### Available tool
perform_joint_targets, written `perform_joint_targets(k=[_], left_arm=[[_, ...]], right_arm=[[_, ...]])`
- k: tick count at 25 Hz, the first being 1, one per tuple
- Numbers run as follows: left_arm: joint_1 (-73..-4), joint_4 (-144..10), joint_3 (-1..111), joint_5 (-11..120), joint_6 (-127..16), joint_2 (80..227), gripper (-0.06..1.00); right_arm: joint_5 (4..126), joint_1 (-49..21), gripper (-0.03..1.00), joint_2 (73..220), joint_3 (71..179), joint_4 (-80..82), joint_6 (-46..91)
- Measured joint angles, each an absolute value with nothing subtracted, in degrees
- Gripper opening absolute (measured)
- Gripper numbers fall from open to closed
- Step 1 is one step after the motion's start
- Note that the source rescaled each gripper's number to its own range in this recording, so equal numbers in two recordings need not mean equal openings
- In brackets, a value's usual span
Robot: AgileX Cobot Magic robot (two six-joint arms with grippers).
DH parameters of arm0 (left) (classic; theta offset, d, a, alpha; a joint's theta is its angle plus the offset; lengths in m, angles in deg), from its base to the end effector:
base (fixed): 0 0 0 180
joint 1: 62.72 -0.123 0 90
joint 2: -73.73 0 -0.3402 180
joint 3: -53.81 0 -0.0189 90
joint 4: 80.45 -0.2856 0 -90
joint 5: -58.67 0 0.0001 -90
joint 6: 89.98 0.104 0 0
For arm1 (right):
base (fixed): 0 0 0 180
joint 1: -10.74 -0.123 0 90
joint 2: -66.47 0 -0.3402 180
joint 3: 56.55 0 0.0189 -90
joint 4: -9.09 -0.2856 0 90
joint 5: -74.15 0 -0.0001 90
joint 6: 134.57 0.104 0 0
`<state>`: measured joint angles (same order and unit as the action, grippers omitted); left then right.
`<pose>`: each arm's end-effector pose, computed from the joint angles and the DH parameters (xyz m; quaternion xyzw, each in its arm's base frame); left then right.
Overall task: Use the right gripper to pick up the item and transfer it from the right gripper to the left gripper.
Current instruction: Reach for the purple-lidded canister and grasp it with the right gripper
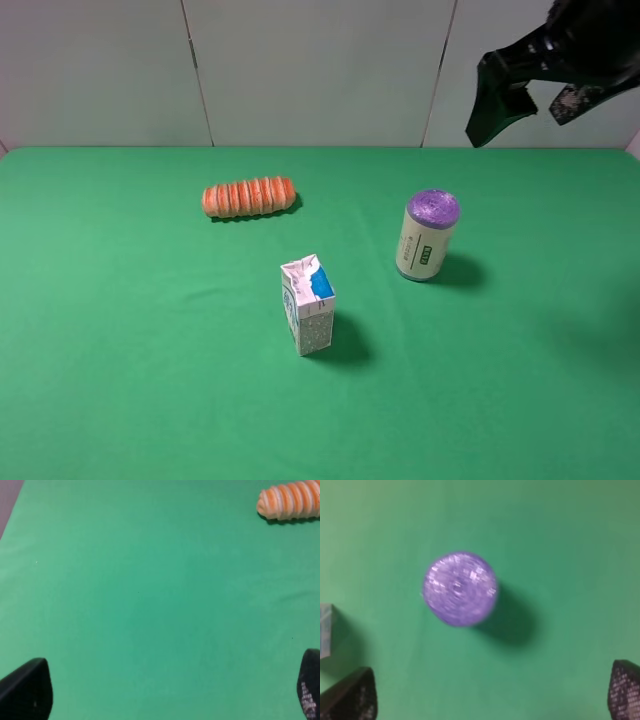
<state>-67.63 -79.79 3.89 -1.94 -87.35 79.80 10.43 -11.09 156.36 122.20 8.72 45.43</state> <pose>-0.0190 -0.0027 0.2877 -0.0167 0.8506 0.0288 0.5247 0.3055 0.1230 0.3822 -0.1841 0.9585 0.0443 0.2131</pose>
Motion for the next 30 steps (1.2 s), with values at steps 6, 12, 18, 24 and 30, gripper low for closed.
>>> perform_joint_targets(k=[6, 12, 18, 24, 30], left_arm=[[-67.6, -79.8, 3.9, -1.9, -87.4, 79.8, 0.93], [-67.6, -79.8, 3.9, -1.9, -87.4, 79.8, 0.93], [-67.6, -79.8, 3.9, -1.9, -87.4, 79.8, 0.93], [-67.6, -79.8, 3.9, -1.9, -87.4, 79.8, 0.93], [-67.6, -79.8, 3.9, -1.9, -87.4, 79.8, 0.93]], right_arm=[[10.4, -12.3, 1.0, 164.5, 123.2, 8.4, 44.9], [11.2, -12.3, 1.0, 170.0, 123.2, 8.4, 44.9], [14.1, -12.3, 1.0, 173.1, 123.3, 8.2, 44.7], [17.0, -12.3, 1.0, 177.2, 123.3, 8.1, 44.7], [18.5, -12.3, 1.0, 180.1, 123.3, 8.0, 44.6]])
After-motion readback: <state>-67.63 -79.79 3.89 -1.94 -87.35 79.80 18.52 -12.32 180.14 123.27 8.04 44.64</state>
